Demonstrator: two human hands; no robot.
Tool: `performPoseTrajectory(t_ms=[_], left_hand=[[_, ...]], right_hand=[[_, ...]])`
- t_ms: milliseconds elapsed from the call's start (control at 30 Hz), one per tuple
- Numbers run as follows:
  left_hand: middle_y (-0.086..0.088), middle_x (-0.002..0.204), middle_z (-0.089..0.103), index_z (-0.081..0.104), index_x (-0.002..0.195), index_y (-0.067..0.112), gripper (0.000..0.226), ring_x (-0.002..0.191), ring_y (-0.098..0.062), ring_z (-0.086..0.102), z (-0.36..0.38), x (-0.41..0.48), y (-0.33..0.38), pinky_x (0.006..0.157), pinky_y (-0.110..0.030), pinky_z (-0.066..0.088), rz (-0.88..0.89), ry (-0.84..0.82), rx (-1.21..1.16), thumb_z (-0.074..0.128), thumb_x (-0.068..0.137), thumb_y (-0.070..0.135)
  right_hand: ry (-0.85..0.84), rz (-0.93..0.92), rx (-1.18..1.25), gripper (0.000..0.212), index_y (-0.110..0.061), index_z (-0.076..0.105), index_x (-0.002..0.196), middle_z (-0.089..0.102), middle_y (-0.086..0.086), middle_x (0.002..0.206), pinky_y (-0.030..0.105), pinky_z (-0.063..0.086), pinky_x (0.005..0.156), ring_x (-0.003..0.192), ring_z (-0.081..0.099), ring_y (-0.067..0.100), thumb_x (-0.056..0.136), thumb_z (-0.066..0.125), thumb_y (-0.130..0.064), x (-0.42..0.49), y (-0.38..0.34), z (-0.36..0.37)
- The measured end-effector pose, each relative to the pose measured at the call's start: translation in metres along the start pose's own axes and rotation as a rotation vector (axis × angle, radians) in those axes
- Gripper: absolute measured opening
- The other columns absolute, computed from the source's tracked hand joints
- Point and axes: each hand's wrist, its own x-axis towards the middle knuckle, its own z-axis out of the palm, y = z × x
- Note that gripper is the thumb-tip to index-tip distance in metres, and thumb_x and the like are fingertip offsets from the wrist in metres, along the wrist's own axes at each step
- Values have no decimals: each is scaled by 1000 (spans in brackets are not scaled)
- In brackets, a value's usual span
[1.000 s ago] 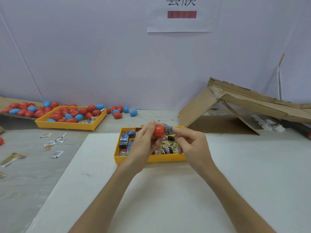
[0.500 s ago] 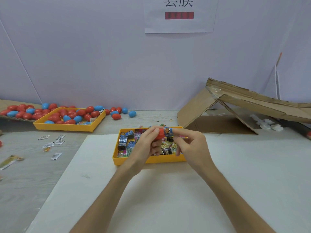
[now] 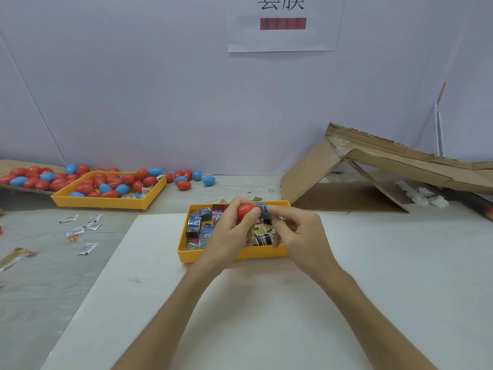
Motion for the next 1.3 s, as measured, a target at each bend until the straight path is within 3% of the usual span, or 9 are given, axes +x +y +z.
performPoseTrajectory(t_ms=[200,367,433,533,733,967,1167,1300], left_hand=[[15,58,47,53,102,12,9,51,-8,41,1,0,0,50,-24,42,-12,16,-71,48,106,19],[13,58,45,53,101,14,9,50,-9,40,0,1,-2,50,-24,43,-21,30,-100,48,106,18],[14,59,46,53,102,14,8,52,-8,42,2,1,-2,51,-24,43,-7,19,-77,49,106,19],[13,63,48,52,106,14,8,54,-8,45,6,-1,-4,51,-22,44,16,1,-29,50,105,22],[5,72,49,52,109,21,5,57,-8,47,7,-1,-7,54,-23,46,18,-15,-4,51,105,25],[1,75,48,51,111,26,6,57,-6,48,7,-2,-10,56,-22,47,36,-17,-5,50,106,24],[7,69,46,52,112,27,8,56,-8,45,10,-4,-9,56,-24,46,55,-12,-23,47,106,24],[4,71,46,51,114,25,10,56,-7,45,11,-3,-9,55,-25,46,49,-9,-11,44,107,22]], right_hand=[[84,-7,68,41,-17,79,99,75,-12,79,15,45,55,50,67,16,91,51,12,0,0,-2],[246,-162,56,29,-12,76,86,68,-7,72,23,49,55,57,67,15,84,51,2,-1,-7,-5],[224,-138,52,20,-15,74,86,67,-9,78,28,50,61,65,65,16,87,57,-6,0,-7,-5],[119,-13,94,4,-21,70,87,67,-12,80,24,48,61,66,60,8,85,70,-18,2,-5,-2],[171,18,103,18,-24,65,85,66,-14,77,24,50,60,64,60,9,84,78,-11,2,-2,0],[147,107,160,15,-20,69,80,65,-13,72,19,46,58,62,52,8,84,79,-9,4,1,1],[140,191,278,13,-17,70,80,67,-11,72,20,50,62,71,63,10,83,80,-11,5,3,2],[117,199,312,11,-18,71,85,68,-11,74,18,48,58,67,61,7,83,80,-12,4,1,3]])
